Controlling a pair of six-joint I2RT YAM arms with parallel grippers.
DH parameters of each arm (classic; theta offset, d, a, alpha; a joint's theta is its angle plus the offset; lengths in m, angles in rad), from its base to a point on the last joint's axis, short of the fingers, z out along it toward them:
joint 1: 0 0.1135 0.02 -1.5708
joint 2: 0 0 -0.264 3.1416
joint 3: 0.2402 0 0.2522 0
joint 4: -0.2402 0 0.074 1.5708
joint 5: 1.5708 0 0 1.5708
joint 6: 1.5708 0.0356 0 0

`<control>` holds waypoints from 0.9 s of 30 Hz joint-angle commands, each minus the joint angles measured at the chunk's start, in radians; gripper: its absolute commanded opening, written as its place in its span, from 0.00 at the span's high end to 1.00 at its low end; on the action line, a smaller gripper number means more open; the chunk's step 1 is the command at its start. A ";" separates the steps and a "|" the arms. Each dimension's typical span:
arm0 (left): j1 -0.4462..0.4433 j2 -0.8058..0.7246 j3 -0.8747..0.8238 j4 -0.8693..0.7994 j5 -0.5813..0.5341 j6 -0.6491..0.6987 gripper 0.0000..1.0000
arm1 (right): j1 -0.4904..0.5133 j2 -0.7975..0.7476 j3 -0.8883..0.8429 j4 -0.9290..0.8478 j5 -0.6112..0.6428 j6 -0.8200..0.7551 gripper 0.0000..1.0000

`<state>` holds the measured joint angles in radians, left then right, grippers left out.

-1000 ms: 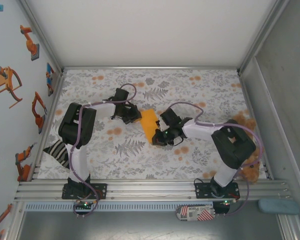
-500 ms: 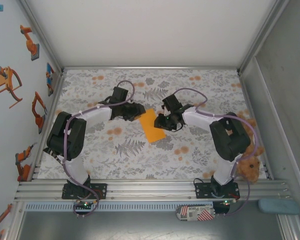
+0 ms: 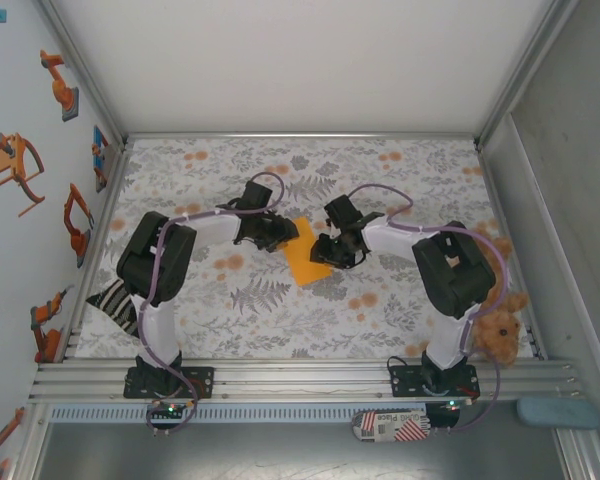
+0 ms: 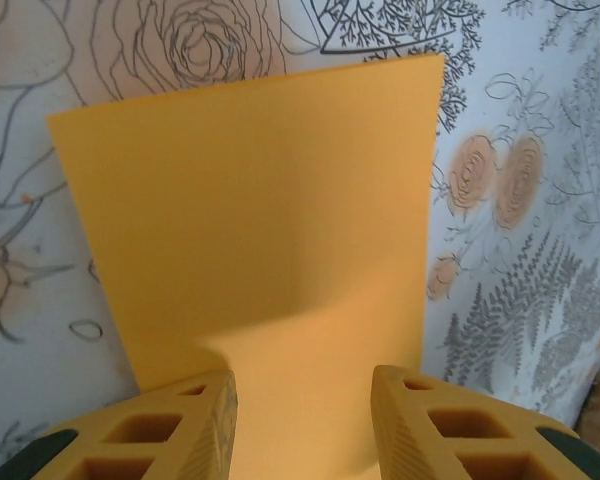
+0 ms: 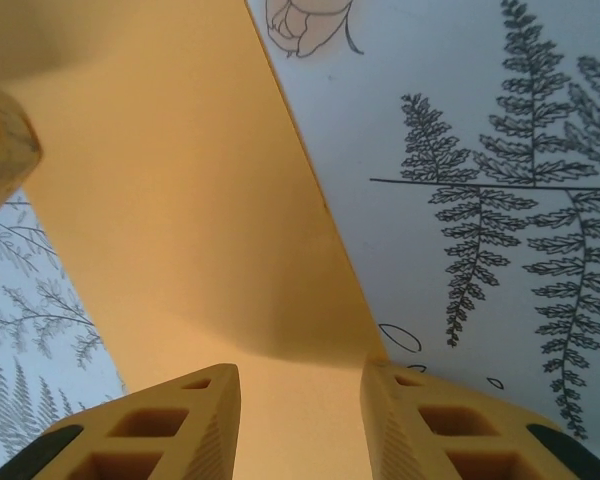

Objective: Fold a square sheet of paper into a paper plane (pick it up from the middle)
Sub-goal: First fold in half a square sheet of paper at the center of the table, then rotate the square sheet of paper at the center of the table.

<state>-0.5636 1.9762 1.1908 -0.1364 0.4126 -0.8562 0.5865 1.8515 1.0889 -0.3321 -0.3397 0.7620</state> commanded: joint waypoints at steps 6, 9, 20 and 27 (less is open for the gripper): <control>0.007 0.076 0.088 -0.081 -0.010 0.077 0.59 | -0.001 -0.033 -0.109 0.094 -0.085 0.130 0.63; 0.017 0.110 0.125 -0.104 0.006 0.091 0.59 | -0.001 -0.057 -0.135 0.134 -0.111 0.160 0.63; 0.016 -0.006 0.098 -0.006 0.108 0.009 0.56 | -0.039 -0.268 -0.191 0.177 0.013 0.153 0.63; -0.011 -0.101 -0.075 0.090 0.099 -0.099 0.54 | -0.045 -0.273 -0.269 0.225 0.007 0.179 0.44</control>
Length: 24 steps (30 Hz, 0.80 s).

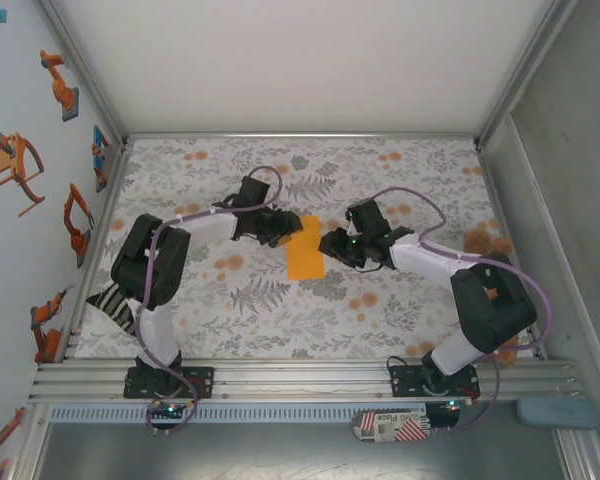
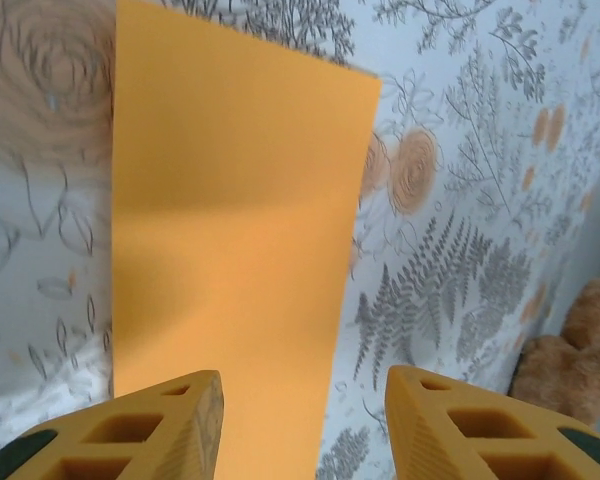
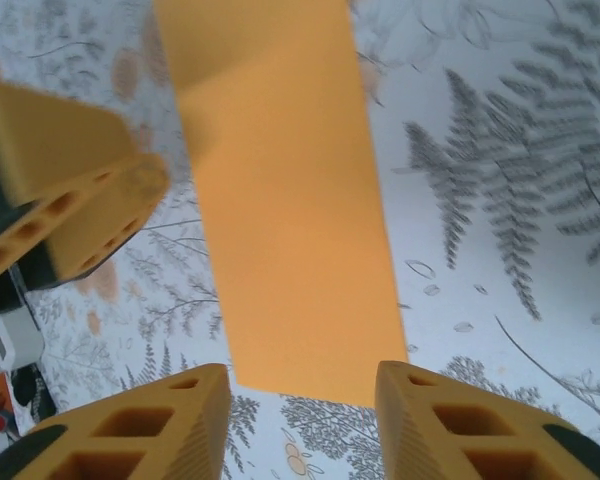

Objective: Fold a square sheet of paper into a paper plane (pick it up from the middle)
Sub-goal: Rotate the square sheet of paper at the center of the table, then fold the triangle a second time at the center of the table.

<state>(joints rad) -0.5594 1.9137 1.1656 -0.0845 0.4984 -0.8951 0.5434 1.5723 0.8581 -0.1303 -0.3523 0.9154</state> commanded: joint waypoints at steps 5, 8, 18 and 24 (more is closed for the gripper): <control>-0.031 -0.040 -0.076 0.020 -0.013 -0.057 0.54 | -0.003 0.030 -0.044 0.032 0.019 0.022 0.38; -0.031 -0.027 -0.081 0.021 -0.019 -0.058 0.54 | -0.002 0.038 -0.054 0.057 -0.001 0.023 0.39; -0.033 0.025 -0.057 -0.063 -0.073 -0.032 0.55 | -0.001 0.060 -0.059 0.087 -0.049 0.023 0.49; -0.032 0.048 -0.056 -0.078 -0.081 -0.056 0.55 | 0.000 0.066 -0.071 0.107 -0.085 0.037 0.53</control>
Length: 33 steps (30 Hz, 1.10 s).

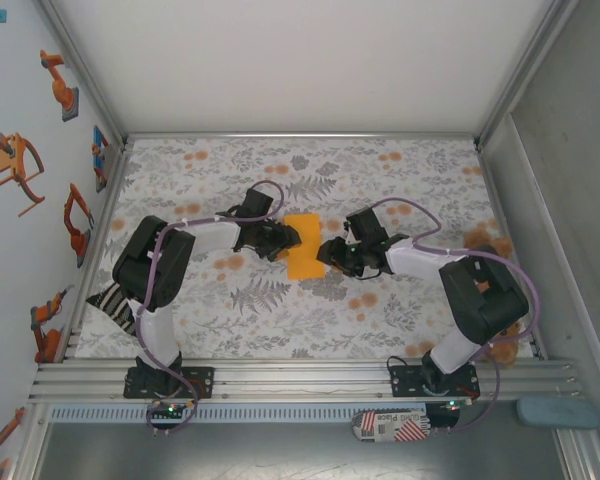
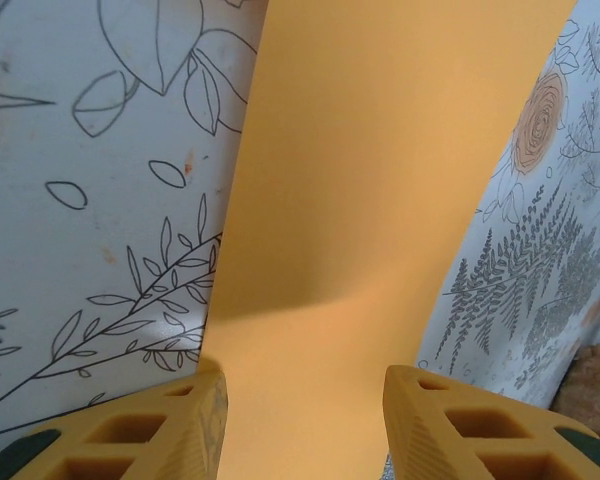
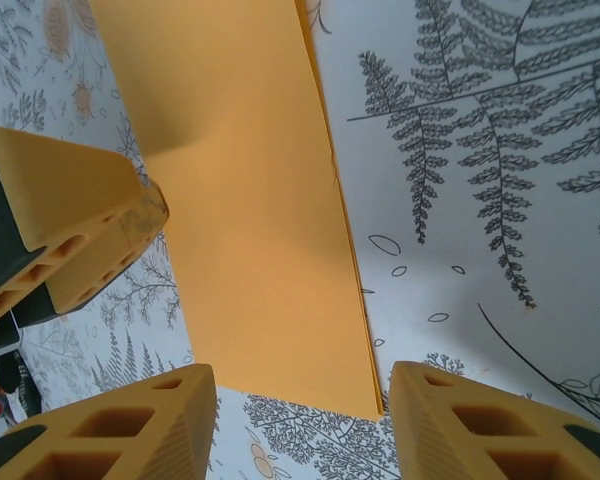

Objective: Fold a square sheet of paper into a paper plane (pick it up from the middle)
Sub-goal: Fold the triangle a second time at the center of the table.

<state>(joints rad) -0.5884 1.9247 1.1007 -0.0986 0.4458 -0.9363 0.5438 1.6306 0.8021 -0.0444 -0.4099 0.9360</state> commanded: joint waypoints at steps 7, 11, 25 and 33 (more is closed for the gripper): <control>-0.004 0.049 0.009 -0.103 -0.045 -0.042 0.54 | -0.001 0.010 -0.030 0.011 -0.052 0.017 0.54; -0.003 0.051 0.007 -0.120 -0.054 -0.053 0.55 | -0.001 0.018 -0.032 0.001 -0.049 0.012 0.53; 0.009 0.066 -0.018 -0.107 -0.026 -0.076 0.54 | 0.011 0.073 -0.007 -0.006 -0.085 -0.021 0.60; 0.016 0.067 -0.026 -0.100 -0.019 -0.074 0.54 | 0.013 0.061 -0.004 0.006 -0.089 -0.023 0.66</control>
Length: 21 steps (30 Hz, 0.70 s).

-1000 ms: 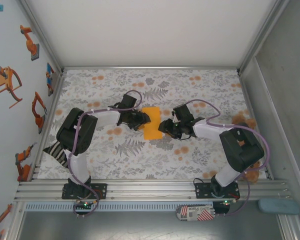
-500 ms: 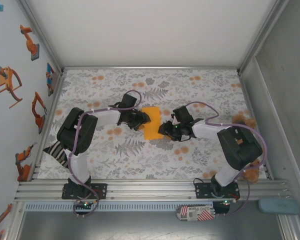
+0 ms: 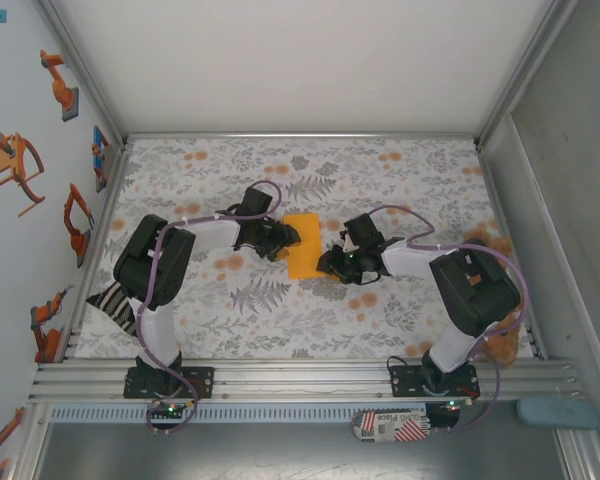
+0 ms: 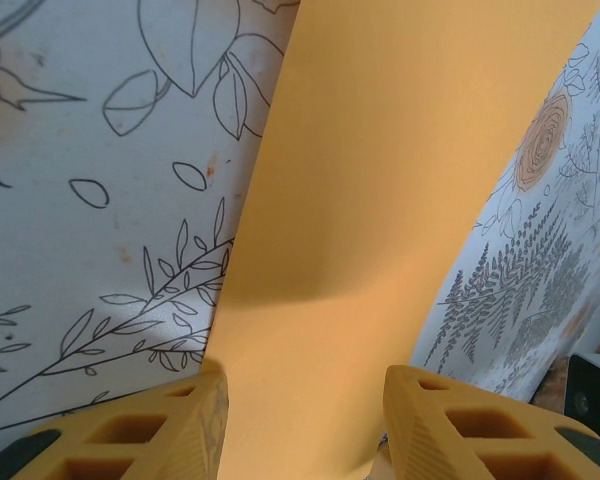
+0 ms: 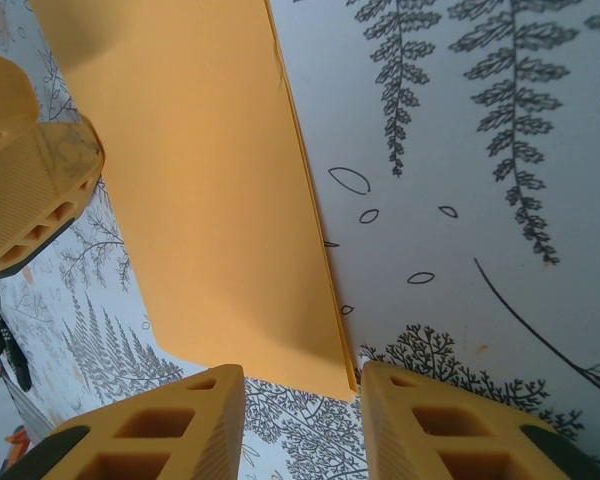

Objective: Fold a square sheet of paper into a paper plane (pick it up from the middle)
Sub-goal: Fold the triangle a second time at the center of the table.

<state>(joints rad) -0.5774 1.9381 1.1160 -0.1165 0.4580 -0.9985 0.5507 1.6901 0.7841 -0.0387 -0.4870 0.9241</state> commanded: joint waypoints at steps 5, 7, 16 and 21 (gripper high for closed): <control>0.006 0.055 -0.041 -0.081 -0.028 -0.009 0.54 | 0.006 -0.013 0.013 0.006 0.001 -0.009 0.68; 0.005 0.057 -0.039 -0.084 -0.026 -0.002 0.55 | 0.006 -0.015 0.015 0.004 0.004 -0.011 0.69; 0.005 0.067 -0.035 -0.095 -0.035 0.008 0.54 | 0.006 -0.013 0.028 -0.048 0.054 -0.030 0.69; 0.005 0.068 -0.035 -0.098 -0.039 0.012 0.55 | 0.006 -0.014 0.024 -0.035 0.041 -0.033 0.71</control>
<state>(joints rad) -0.5743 1.9419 1.1160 -0.1162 0.4683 -0.9977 0.5522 1.6901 0.7887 -0.0578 -0.4591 0.9119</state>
